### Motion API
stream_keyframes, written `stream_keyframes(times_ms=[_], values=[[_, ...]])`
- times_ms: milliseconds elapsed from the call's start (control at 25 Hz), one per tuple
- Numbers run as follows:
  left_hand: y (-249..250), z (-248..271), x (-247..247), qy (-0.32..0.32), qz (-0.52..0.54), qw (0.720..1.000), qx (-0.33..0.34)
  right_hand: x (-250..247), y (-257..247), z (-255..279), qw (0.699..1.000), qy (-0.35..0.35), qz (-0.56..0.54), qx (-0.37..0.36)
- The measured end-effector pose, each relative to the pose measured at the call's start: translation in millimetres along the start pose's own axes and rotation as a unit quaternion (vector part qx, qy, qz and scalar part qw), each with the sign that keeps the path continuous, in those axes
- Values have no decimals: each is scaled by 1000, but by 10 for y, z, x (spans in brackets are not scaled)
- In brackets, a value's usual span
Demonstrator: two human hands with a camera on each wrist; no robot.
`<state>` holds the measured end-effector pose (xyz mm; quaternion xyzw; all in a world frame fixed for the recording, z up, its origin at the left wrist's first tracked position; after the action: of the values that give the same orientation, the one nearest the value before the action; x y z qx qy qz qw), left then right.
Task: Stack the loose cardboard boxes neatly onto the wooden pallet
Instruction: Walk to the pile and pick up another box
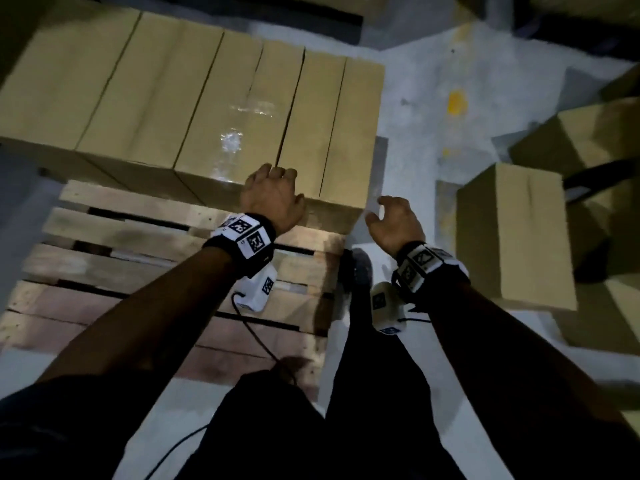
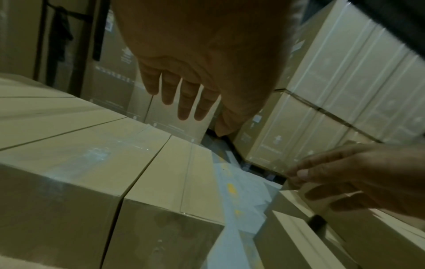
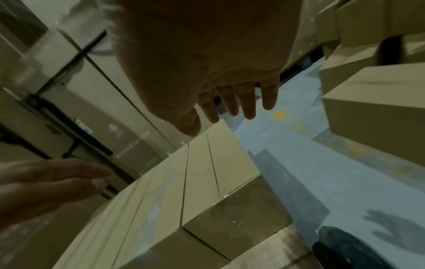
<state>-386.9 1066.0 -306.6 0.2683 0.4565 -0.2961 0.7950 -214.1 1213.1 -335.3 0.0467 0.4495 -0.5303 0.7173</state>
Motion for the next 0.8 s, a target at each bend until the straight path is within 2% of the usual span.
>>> stream_keyframes(times_ms=[200,360,560,800], values=[[281,1360,-194,19,-33,997,66,-17,98,1618,994,100,-35,41],[665,2071,-425,33,-51,992,115,-144,284,2591,986,131,-55,91],[1320,2641,-761,69,-61,977,191,-428,546,3458,972,183,-81,123],[2366,3059,-571,66,-78,958,270,-591,1314,4227,951,236,-104,172]])
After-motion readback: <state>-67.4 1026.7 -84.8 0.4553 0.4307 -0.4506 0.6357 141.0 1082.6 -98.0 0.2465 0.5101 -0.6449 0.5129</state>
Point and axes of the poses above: each hand's wrist, its own z-axis away from the middle knuckle, its own x-axis out of the palm, y = z × x, the point moved 9 cm from there along -z, towards the middle knuckle, and after that the axes turned 12 degrees about -y, right-handed, at the moved point
